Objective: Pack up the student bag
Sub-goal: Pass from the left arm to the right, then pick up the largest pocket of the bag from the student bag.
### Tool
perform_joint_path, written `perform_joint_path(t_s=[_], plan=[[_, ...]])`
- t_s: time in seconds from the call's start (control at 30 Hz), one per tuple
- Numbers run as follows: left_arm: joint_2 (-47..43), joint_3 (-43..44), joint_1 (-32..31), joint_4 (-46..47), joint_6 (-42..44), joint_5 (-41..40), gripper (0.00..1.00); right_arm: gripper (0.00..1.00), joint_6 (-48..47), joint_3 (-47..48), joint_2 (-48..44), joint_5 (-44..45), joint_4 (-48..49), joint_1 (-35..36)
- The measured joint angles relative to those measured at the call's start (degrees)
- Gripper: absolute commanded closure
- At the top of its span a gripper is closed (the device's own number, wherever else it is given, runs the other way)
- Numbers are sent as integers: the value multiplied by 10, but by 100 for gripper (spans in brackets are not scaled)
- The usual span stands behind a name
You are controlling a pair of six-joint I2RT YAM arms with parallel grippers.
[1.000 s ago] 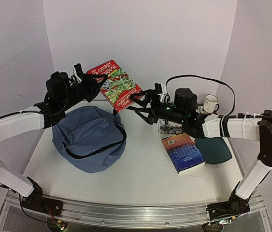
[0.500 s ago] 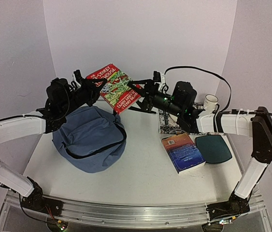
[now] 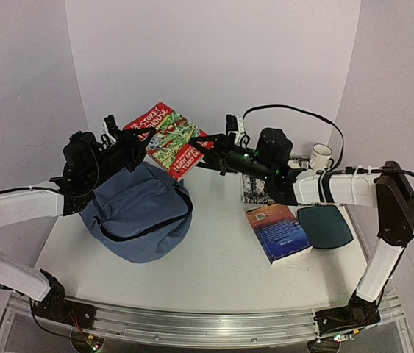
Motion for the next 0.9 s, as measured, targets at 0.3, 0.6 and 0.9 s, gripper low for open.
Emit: perform_joint_path(t_s=[0.3,0.6,0.9], plan=[[-47,-31,6,-114,164,2,31,100,-8,-29,-9,5,-16,-39],[-34,85,7,-425,417,21,25,100,-35,-74,-80,32,-100,-83],[32,153,-38,-640,552,20,23,100,-50,-110,-115,41,-141,-92]])
